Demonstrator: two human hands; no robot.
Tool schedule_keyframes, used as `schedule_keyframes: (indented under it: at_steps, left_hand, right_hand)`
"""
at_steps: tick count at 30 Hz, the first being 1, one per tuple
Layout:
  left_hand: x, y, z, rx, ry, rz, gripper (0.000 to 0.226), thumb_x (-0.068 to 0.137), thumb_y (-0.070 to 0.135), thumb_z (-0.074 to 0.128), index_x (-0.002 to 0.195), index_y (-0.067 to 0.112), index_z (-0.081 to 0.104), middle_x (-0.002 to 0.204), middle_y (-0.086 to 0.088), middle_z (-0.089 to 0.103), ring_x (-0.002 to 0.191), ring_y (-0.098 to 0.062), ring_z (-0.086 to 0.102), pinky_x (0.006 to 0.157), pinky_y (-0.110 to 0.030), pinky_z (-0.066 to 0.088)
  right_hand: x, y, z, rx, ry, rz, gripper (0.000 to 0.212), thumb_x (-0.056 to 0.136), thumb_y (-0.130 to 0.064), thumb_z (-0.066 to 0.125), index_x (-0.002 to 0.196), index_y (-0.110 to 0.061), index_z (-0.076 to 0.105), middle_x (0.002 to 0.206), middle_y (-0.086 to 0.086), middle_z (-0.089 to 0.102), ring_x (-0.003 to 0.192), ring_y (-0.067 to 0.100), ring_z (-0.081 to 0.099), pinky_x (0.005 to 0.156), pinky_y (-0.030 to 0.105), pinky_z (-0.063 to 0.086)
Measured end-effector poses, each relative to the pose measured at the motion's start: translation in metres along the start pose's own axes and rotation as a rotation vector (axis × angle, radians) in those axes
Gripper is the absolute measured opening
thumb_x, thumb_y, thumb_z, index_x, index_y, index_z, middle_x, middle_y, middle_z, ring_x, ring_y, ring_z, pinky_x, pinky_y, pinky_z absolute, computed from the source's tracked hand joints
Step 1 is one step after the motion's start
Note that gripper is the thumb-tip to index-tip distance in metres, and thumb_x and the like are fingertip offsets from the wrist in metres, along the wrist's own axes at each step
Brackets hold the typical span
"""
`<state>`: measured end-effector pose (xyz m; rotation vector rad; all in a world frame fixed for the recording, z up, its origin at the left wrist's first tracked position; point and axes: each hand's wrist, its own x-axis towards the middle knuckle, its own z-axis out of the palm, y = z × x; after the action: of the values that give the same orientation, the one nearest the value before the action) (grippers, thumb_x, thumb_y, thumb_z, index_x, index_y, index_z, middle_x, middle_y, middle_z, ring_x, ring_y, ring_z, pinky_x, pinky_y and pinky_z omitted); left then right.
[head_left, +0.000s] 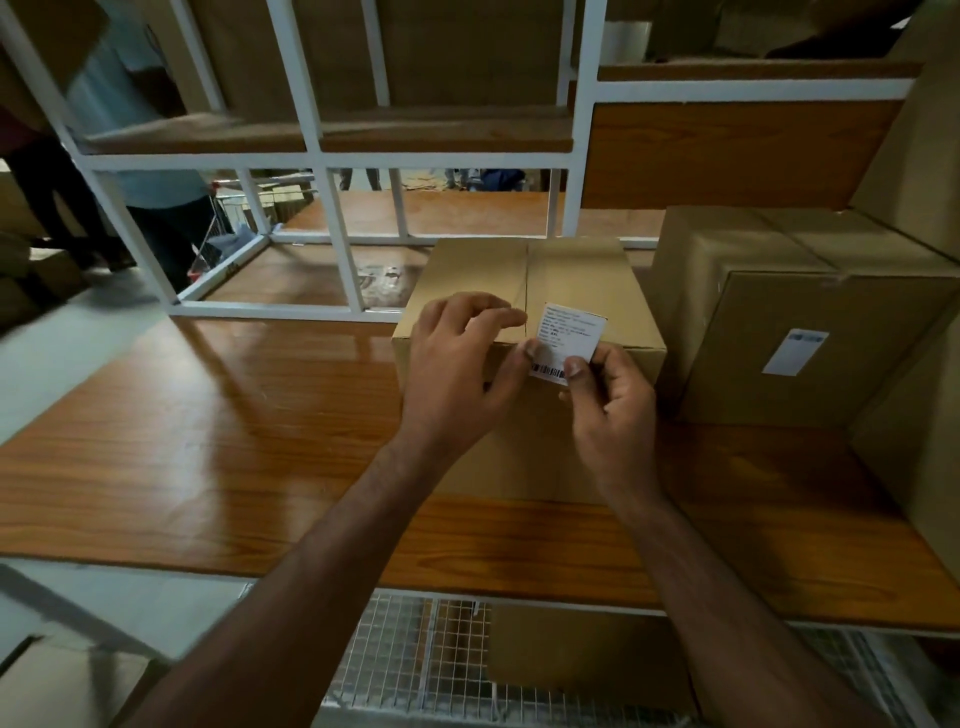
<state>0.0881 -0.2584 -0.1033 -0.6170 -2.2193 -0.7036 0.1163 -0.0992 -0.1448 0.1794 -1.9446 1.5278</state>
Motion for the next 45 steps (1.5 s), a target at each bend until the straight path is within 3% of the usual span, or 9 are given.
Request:
schedule_keyframes:
  at_steps: [6,15,21,25,30,34,39,42,45]
  left_hand:
    - [0.003,-0.001,-0.001,0.006,-0.045,-0.009,0.045,0.093,0.049,0.050,0.112,0.015,0.072,0.124,-0.004,0.064,0.121,-0.026,0.049,0.095,-0.040,0.039]
    - [-0.013,-0.011,-0.003,-0.063,-0.023,-0.007,0.029,0.094,0.038,0.056,0.099,0.012,0.070,0.116,-0.002,0.066,0.115,-0.026,0.053,0.094,-0.051,0.044]
    - [-0.020,-0.025,-0.018,-0.163,0.040,-0.047,0.028,0.097,0.035,0.056,0.100,0.009,0.068,0.117,-0.006,0.063,0.116,-0.023,0.048,0.095,-0.047,0.045]
    - [-0.028,-0.040,-0.025,-0.188,0.121,-0.118,0.028,0.101,0.033,0.052,0.100,0.009,0.066,0.118,-0.004,0.060,0.115,-0.019,0.047,0.095,-0.045,0.045]
    - [-0.045,-0.042,-0.027,-0.191,0.136,-0.171,0.023,0.101,0.026,0.052,0.101,0.006,0.064,0.117,-0.003,0.057,0.111,-0.011,0.044,0.090,-0.028,0.045]
    - [-0.057,-0.047,-0.028,-0.176,0.114,-0.177,0.018,0.101,0.022,0.054,0.101,0.007,0.064,0.117,0.000,0.054,0.110,-0.017,0.048,0.085,-0.034,0.050]
    - [-0.054,-0.054,-0.029,-0.172,0.044,-0.104,0.024,0.101,0.028,0.052,0.103,0.008,0.063,0.141,-0.009,0.051,0.130,-0.022,0.042,0.103,-0.034,0.042]
    - [-0.031,-0.065,-0.030,-0.234,-0.087,-0.093,0.027,0.104,0.032,0.046,0.110,0.010,0.062,0.153,-0.008,0.046,0.150,-0.029,0.026,0.117,-0.056,0.029]
    - [-0.015,-0.073,-0.026,-0.330,-0.204,-0.148,0.036,0.105,0.033,0.043,0.130,0.012,0.058,0.149,-0.005,0.051,0.152,-0.027,0.023,0.119,-0.055,0.029]
  right_hand:
    - [0.003,-0.008,0.008,0.009,-0.033,-0.038,0.035,0.097,-0.033,0.054,0.124,-0.012,0.061,0.121,0.001,0.067,0.114,0.009,0.063,0.088,0.022,0.056]
    - [-0.011,-0.008,0.013,0.017,-0.072,-0.051,0.029,0.100,-0.021,0.056,0.126,-0.009,0.061,0.119,0.003,0.066,0.114,0.011,0.063,0.090,0.033,0.058]
    - [-0.022,-0.005,0.007,-0.040,-0.045,-0.112,0.041,0.101,-0.026,0.053,0.140,-0.015,0.050,0.118,0.004,0.068,0.108,0.013,0.066,0.083,0.033,0.059]
    - [-0.029,0.001,0.006,-0.139,0.002,-0.185,0.027,0.099,-0.016,0.055,0.123,-0.008,0.064,0.109,0.006,0.069,0.102,0.012,0.065,0.081,0.037,0.059]
    - [-0.034,-0.003,0.019,-0.197,-0.084,-0.279,0.024,0.097,-0.011,0.057,0.119,-0.005,0.065,0.107,0.005,0.067,0.100,0.010,0.063,0.081,0.023,0.056]
    - [-0.035,-0.006,0.032,-0.207,-0.090,-0.287,0.024,0.096,-0.010,0.060,0.118,-0.005,0.066,0.107,0.004,0.066,0.097,0.007,0.061,0.080,0.016,0.053]
    - [-0.036,0.005,0.028,-0.322,0.020,-0.346,0.027,0.097,-0.011,0.057,0.122,-0.005,0.065,0.111,0.010,0.061,0.098,0.013,0.058,0.078,0.018,0.050]
    - [-0.027,0.025,0.016,-0.415,0.066,-0.361,0.039,0.097,-0.019,0.053,0.134,-0.009,0.056,0.118,0.012,0.055,0.106,0.024,0.056,0.084,0.036,0.052]
    - [-0.013,0.042,0.004,-0.478,0.051,-0.396,0.044,0.096,-0.021,0.053,0.140,-0.013,0.051,0.121,0.009,0.052,0.108,0.029,0.055,0.083,0.053,0.050]
